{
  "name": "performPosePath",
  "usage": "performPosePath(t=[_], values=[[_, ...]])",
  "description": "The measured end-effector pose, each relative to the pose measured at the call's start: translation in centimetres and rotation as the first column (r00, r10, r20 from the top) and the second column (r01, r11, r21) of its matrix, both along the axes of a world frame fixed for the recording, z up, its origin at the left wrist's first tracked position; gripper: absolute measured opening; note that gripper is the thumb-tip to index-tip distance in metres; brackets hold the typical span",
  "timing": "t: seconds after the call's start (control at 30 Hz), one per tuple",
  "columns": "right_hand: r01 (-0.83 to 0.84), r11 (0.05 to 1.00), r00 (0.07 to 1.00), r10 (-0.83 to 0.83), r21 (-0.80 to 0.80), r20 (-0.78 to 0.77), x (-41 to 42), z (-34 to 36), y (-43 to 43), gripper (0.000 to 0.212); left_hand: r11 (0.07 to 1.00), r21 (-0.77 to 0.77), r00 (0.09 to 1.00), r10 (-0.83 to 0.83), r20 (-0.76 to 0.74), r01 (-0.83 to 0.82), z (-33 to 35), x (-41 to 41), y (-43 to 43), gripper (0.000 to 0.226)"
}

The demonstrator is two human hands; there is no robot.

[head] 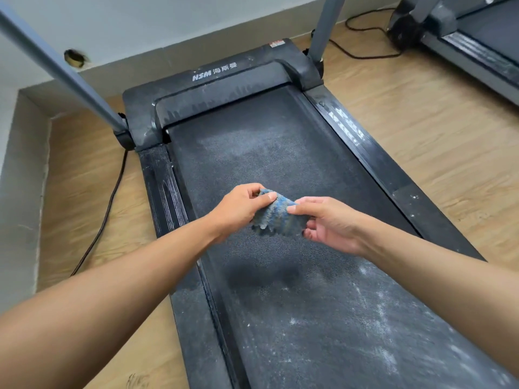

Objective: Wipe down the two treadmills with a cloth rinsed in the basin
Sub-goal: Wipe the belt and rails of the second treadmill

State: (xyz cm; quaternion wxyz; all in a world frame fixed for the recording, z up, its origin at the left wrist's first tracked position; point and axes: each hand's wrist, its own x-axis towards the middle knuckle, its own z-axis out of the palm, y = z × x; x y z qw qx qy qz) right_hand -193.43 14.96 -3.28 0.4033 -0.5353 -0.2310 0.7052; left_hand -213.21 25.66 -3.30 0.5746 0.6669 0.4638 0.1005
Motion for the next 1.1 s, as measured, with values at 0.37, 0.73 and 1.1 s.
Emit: performPosePath(t=[0.37, 0.73, 1.1], values=[[-0.041, 0.921, 0.472, -0.324, 0.387, 0.82, 8.8, 0.2, 9.0, 0.011, 0.874, 0.316, 0.591, 0.041, -0.806, 0.37, -5.4, -10.7, 2.8, 0.079], [-0.336, 0.933, 0.031, -0.125, 0.128, 0.992, 13.3, -6.2, 7.9, 0.029, 0.686, 0.597, 0.513, 0.719, -0.469, -0.415, -11.1, -11.7, -8.0, 0.063], [-0.474, 0.83, -0.288, 0.169, -0.294, 0.943, 12.7, -8.5, 13.9, 0.093, 0.662, 0.621, 0.476, 0.743, -0.471, -0.42, -10.7, -11.1, -7.4, 0.064]])
